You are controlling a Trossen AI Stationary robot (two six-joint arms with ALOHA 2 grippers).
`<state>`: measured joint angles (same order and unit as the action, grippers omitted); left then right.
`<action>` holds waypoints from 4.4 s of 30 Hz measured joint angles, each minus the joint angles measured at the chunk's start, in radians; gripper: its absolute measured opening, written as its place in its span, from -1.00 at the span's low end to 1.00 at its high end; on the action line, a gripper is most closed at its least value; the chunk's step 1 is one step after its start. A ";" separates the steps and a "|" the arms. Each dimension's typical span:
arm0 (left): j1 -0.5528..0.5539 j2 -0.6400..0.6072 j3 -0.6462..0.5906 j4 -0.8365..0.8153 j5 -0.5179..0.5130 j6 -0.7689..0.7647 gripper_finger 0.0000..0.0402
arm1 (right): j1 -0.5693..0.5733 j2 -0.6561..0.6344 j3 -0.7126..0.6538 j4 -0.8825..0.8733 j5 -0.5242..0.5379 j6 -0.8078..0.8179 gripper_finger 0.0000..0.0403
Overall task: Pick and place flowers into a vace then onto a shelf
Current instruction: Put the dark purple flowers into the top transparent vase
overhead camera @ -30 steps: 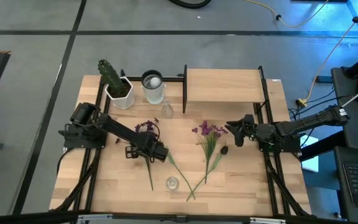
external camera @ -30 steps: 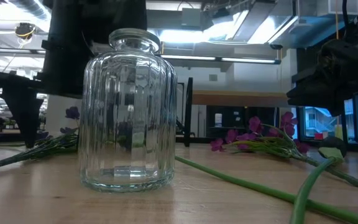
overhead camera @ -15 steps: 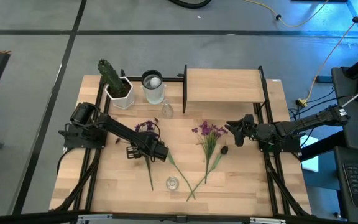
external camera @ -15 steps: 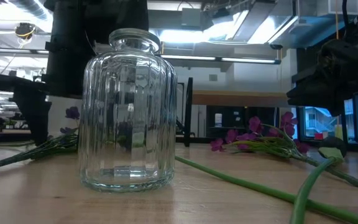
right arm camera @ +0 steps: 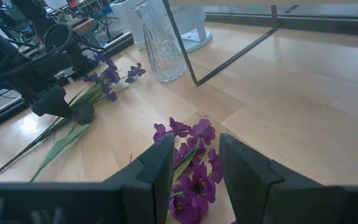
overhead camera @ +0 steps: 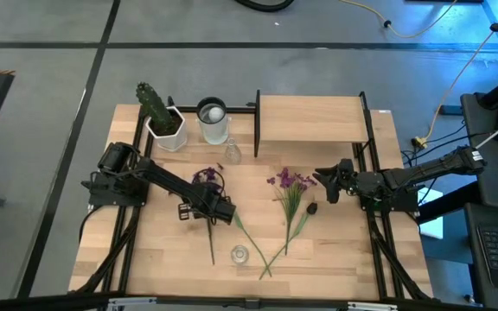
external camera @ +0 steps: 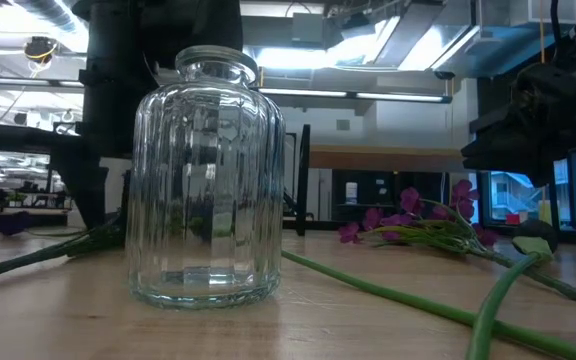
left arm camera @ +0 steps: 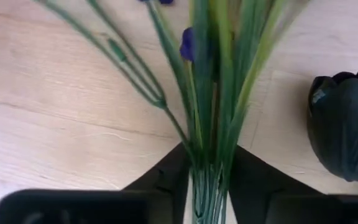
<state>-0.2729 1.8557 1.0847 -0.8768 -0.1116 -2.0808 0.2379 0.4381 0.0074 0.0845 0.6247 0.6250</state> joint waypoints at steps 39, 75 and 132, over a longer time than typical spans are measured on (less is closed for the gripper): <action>0.085 -0.588 0.138 0.412 -1.225 1.465 -0.95 | 0.000 0.000 0.000 0.029 0.048 0.004 -0.35; 0.474 -0.602 -0.278 1.423 -0.516 2.076 -0.95 | 0.000 0.000 0.000 0.028 0.171 0.079 -0.35; 0.424 -0.553 -0.654 1.683 -0.517 1.956 -0.94 | 0.000 0.000 0.000 0.006 0.171 0.074 -0.35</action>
<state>0.1509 1.3028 0.4309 0.8058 -0.6281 -0.1250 0.2378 0.4381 0.0075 0.0910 0.7952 0.6991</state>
